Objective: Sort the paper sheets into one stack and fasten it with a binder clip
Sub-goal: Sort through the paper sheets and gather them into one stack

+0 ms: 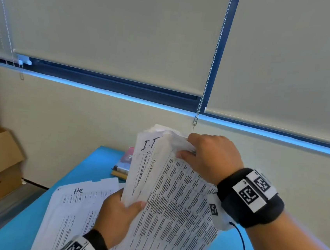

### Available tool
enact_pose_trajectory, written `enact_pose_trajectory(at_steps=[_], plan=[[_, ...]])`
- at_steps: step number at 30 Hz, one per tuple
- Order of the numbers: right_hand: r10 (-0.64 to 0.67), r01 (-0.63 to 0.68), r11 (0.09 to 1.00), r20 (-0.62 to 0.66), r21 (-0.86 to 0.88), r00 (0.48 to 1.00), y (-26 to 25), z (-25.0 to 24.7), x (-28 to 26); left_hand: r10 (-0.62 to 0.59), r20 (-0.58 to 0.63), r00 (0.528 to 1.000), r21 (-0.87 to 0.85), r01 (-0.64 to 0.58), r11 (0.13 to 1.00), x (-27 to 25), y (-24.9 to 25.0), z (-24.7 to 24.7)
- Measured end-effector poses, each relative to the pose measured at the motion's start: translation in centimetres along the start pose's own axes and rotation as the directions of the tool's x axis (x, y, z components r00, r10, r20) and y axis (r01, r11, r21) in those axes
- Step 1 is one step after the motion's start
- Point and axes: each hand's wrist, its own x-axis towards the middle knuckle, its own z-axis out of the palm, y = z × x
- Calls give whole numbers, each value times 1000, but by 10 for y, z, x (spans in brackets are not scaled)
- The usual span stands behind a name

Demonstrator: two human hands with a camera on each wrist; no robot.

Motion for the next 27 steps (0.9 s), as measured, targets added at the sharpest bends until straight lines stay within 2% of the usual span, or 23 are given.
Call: enact_pose_trajectory(at_steps=[2, 3, 4, 5, 6, 7, 8, 9, 10, 11, 12, 16, 18, 20, 23, 24, 27], plan=[[42, -34, 997, -138, 63, 990, 6, 7, -6, -19, -23, 1000, -31, 18, 999, 4, -3, -5], [107, -69, 987, -275, 143, 956, 13, 13, -11, -29, -38, 999, -54, 26, 998, 6, -4, -8], [209, -108, 960, -407, 258, 889, 21, 20, -18, -42, -61, 997, -79, 37, 996, 9, -5, -13], [345, -144, 901, -476, 408, 809, 28, 29, -27, -54, -84, 995, -108, 45, 993, 12, -6, -18], [502, -178, 785, -442, 593, 743, 32, 38, -36, -63, -98, 993, -139, 49, 989, 14, -6, -23], [644, -217, 581, -281, 784, 712, 32, 49, -43, -73, -104, 992, -166, 55, 985, 15, -5, -27], [701, -246, 311, -46, 918, 712, 29, 62, -48, -82, -99, 992, -186, 63, 981, 16, -3, -29], [663, -271, 56, 167, 961, 730, 25, 77, -51, -93, -87, 992, -202, 74, 977, 15, 0, -31], [584, -304, -126, 319, 944, 747, 20, 92, -52, -106, -72, 992, -215, 89, 973, 16, 3, -31], [507, -328, -225, 397, 918, 765, 14, 105, -53, -117, -66, 991, -223, 100, 970, 16, 6, -31], [457, -343, -244, 419, 907, 785, 5, 112, -52, -119, -75, 990, -219, 100, 971, 16, 9, -30], [431, -290, -51, 283, 956, 857, -19, 118, -46, -45, -123, 991, -194, 21, 981, 19, 24, -26], [405, -243, -1, 222, 970, 887, -26, 112, -43, -4, -98, 995, -208, -17, 978, 17, 28, -26], [399, -197, -3, 182, 980, 899, -30, 110, -43, 7, -103, 995, -233, -31, 972, 16, 26, -29], [403, -144, -104, 174, 984, 899, -30, 120, -50, -29, -130, 991, -290, -10, 957, 17, 16, -40], [402, -151, -110, 183, 982, 897, -31, 123, -52, -41, -139, 989, -291, -2, 957, 18, 14, -42], [390, -218, -34, 214, 975, 896, -38, 129, -54, -3, -161, 987, -181, -27, 983, 20, 12, -41]])
